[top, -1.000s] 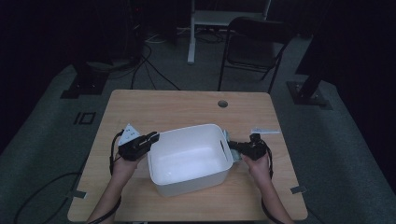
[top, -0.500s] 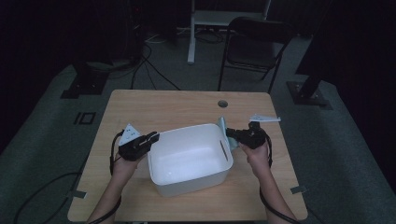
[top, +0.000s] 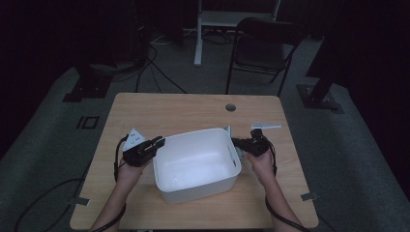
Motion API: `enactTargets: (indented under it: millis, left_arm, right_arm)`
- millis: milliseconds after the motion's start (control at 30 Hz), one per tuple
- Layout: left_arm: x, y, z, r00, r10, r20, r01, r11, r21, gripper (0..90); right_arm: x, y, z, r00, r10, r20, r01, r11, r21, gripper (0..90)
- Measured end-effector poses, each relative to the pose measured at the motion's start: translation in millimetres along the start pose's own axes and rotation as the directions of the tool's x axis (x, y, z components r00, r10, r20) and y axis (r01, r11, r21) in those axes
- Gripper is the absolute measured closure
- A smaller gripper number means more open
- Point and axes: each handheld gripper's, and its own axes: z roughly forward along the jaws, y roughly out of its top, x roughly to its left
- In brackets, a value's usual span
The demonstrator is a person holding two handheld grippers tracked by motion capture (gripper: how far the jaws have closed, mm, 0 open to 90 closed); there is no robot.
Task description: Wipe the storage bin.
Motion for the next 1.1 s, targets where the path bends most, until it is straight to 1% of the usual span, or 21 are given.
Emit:
enactTargets:
  millis: [133,233,333,400,467,500,600,733,800,867,933,967,1000,1067,1100]
  left_arm:
    - [-0.1,0.0,0.1,1.0,0.001,-0.001,-0.001,1.0,-0.001,80.0]
    - [-0.1,0.0,0.0,1.0,0.001,-0.001,-0.001,1.0,0.0,80.0]
    - [-0.2,0.1,0.0,1.0,0.004,-0.002,-0.004,1.0,0.0,80.0]
    - [-0.1,0.1,0.0,1.0,0.005,-0.001,-0.005,1.0,0.0,80.0]
    - [0.0,0.0,-0.1,1.0,0.005,0.0,-0.005,1.0,0.0,80.0]
    - [0.1,0.0,-0.1,1.0,0.005,0.0,-0.005,1.0,0.001,80.0]
    - [0.3,0.2,-0.2,1.0,0.007,0.002,-0.007,1.0,0.002,79.9]
    - [1.0,0.1,-0.4,0.9999,0.006,0.008,-0.006,1.0,0.002,79.9]
    - [1.4,0.5,-0.6,0.9999,0.008,0.012,-0.008,0.9999,0.006,79.9]
    - [2.0,0.8,-0.8,0.9998,0.011,0.017,-0.011,0.9999,0.01,79.8]
    - [2.7,0.6,-1.3,0.9997,0.005,0.025,-0.005,0.9999,0.01,79.8]
    - [2.7,0.6,-1.3,0.9997,0.005,0.025,-0.005,0.9999,0.01,79.9]
    - [3.1,1.1,-2.0,0.9995,0.005,0.032,-0.006,0.9999,0.015,79.9]
    - [3.9,2.0,-2.6,0.9992,0.011,0.038,-0.012,0.9997,0.022,80.0]
    - [4.4,1.8,-2.8,0.9991,0.006,0.042,-0.007,0.9998,0.021,80.0]
  right_arm:
    - [-5.8,-5.9,8.0,0.9998,0.02,0.004,-0.02,0.999,0.03,86.4]
    - [-11.1,-10.6,12.1,0.9992,0.038,-0.005,-0.038,0.999,0.038,86.5]
    - [-14.5,-15.1,16.6,0.999,0.044,0.002,-0.044,0.998,0.052,86.4]
    - [-16.2,-17.2,17.5,0.9984,0.056,-0.004,-0.056,0.997,0.049,86.4]
    - [-17.3,-19.2,19.8,0.9986,0.052,0.005,-0.052,0.997,0.058,86.4]
    - [-17.8,-20.9,22.1,0.9987,0.048,0.017,-0.049,0.996,0.073,86.4]
    - [-22.7,-28.4,28.4,0.9978,0.061,0.026,-0.063,0.994,0.094,86.4]
    - [-26.3,-32.0,28.8,0.9961,0.088,0.012,-0.088,0.993,0.079,86.3]
    - [-25.3,-30.1,26.3,0.9967,0.08,0.014,-0.081,0.994,0.073,86.3]
    - [-22.9,-26.6,21.2,0.9969,0.078,0.011,-0.078,0.995,0.055,86.3]
    - [-20.8,-23.0,14.3,0.9975,0.07,0.01,-0.07,0.997,0.038,86.2]
    - [-20.8,-23.0,14.3,0.9975,0.07,0.01,-0.07,0.997,0.038,86.2]
    - [-19.4,-20.3,6.0,0.9975,0.071,-0.002,-0.071,0.997,0.011,86.2]
    - [-17.9,-18.4,-3.4,0.9975,0.071,-0.006,-0.071,0.997,-0.013,86.3]
    - [-17.5,-17.8,-8.6,0.9968,0.077,-0.018,-0.078,0.996,-0.031,86.2]
